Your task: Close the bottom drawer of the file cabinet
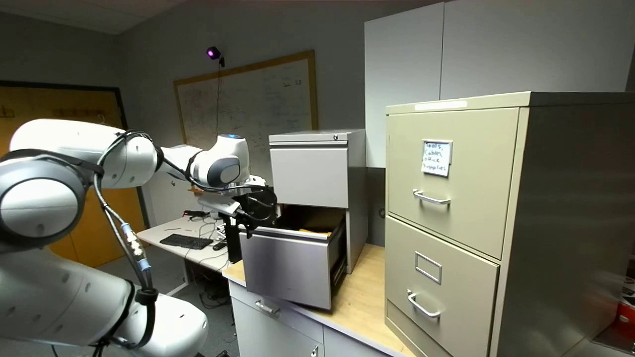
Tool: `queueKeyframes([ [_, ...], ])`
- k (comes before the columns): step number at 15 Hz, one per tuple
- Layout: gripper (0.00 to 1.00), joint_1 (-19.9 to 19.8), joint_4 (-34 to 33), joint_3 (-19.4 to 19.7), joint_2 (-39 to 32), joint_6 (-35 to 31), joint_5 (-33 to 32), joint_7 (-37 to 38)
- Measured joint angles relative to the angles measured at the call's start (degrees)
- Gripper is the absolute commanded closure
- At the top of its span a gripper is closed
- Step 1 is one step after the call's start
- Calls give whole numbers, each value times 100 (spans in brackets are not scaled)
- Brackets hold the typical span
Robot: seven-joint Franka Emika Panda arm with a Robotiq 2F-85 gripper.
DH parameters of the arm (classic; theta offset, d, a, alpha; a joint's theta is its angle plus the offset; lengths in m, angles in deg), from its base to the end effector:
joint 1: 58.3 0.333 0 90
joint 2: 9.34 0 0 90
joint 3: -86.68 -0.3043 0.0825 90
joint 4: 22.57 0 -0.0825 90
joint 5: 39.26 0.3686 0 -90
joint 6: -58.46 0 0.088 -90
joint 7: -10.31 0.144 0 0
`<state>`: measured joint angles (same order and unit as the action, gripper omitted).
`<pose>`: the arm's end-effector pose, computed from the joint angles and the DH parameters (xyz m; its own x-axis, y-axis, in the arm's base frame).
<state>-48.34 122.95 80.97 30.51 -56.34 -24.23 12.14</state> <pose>0.3371 0.1205 0.4715 0.9828 0.1165 0.1430 0.1431 -0.9709 -0.1921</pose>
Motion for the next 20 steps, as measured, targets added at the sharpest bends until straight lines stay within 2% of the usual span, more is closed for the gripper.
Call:
queueKeyframes([
  [2, 0, -131, -48, 21, -227, -214, 0, 5],
  [3, 25, -207, -86, 27, -367, -325, 0, 23],
  [5, 32, -358, -188, 33, -690, -548, -8, 118],
  [7, 50, -511, -340, 33, -1074, -731, -61, 332],
  [13, 95, -880, -923, 34, -2176, -1029, -364, 1122],
  [15, 100, -880, -1038, 32, -2322, -1151, -368, 1371],
  [20, 100, -845, -1138, -53, -2505, -1928, -345, 1987],
])
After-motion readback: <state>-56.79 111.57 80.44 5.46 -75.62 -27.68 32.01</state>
